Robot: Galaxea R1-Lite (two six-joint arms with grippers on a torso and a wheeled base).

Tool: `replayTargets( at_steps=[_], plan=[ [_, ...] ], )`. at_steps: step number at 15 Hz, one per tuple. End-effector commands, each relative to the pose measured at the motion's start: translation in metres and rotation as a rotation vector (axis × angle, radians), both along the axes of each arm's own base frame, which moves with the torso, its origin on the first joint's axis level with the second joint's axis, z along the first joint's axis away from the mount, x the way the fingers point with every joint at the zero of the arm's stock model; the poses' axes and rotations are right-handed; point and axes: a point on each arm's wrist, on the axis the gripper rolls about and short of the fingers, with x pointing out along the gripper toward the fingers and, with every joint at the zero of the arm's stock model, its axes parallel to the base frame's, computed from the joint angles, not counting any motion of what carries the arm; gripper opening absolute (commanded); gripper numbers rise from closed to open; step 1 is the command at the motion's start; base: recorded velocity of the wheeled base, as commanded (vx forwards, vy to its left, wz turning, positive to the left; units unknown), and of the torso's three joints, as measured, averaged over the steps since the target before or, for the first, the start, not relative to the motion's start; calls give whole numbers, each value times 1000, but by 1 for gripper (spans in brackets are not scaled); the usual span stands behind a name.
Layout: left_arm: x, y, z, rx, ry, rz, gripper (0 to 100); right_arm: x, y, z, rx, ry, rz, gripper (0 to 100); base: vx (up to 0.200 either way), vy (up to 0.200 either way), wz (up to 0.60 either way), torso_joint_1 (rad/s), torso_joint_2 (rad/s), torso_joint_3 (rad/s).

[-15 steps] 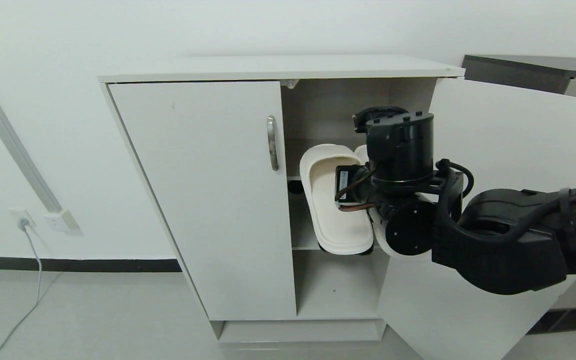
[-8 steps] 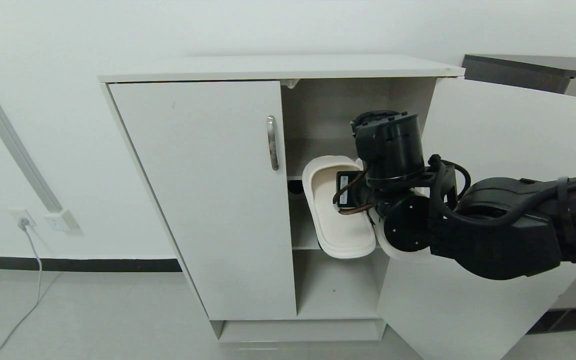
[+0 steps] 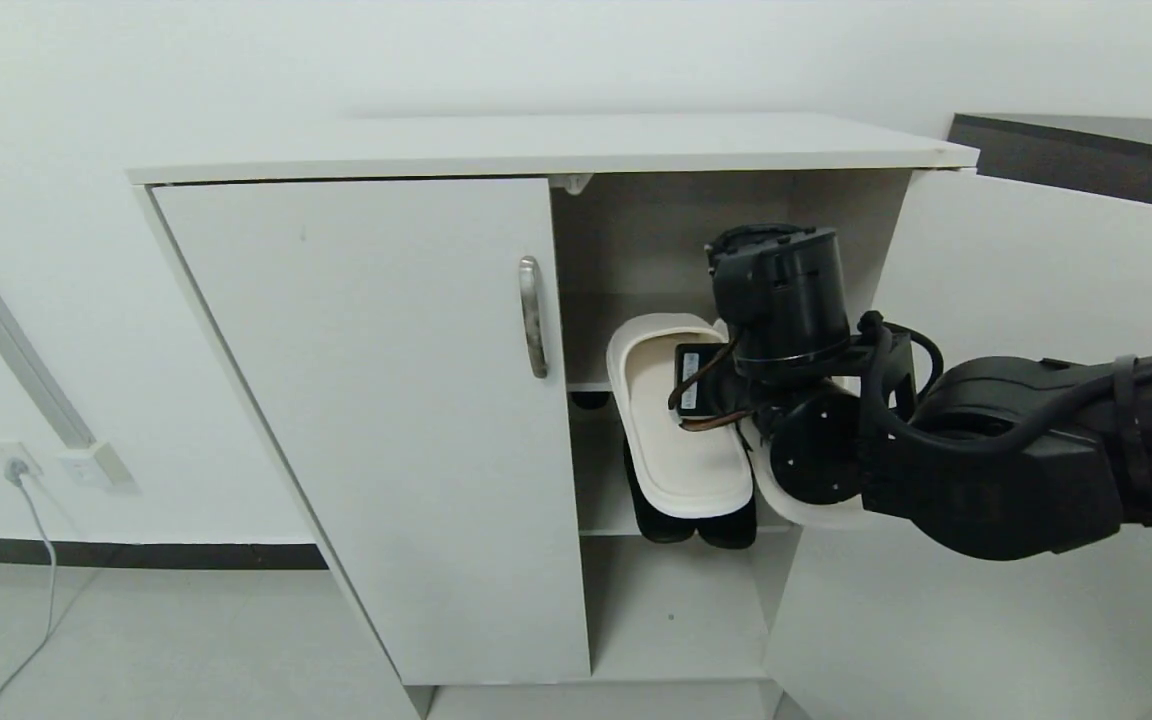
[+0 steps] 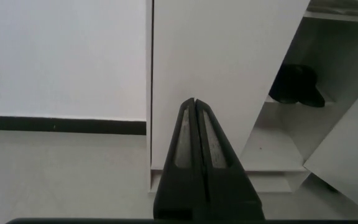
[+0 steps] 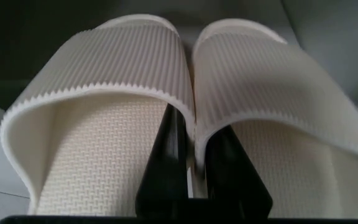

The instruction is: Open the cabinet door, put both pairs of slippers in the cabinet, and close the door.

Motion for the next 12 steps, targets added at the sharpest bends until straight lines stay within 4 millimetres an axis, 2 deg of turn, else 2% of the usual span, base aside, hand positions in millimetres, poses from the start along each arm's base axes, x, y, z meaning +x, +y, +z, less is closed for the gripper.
replayTargets(
  at_steps=[1,3,6,9,12],
  plan=[
    [0,0,0,-1,1,1,0,0,0,-1,-3,3,3,0,200,0,0,2,2,2],
    [0,0,0,-1,1,1,0,1,1,-3,-9,8,6,0,200,0,0,2,0,0],
    [0,0,0,-1,1,1,0,13,5,-11,-14,20,16,0,0,0,0,0,0,0],
    [0,0,0,-1,1,3,0,24,8,-9,-3,9,1,0,0,0,0,0,0,0],
    [0,0,0,-2,1,3,0,46,14,-8,-21,31,-22,0,0,0,0,0,0,0]
  ],
)
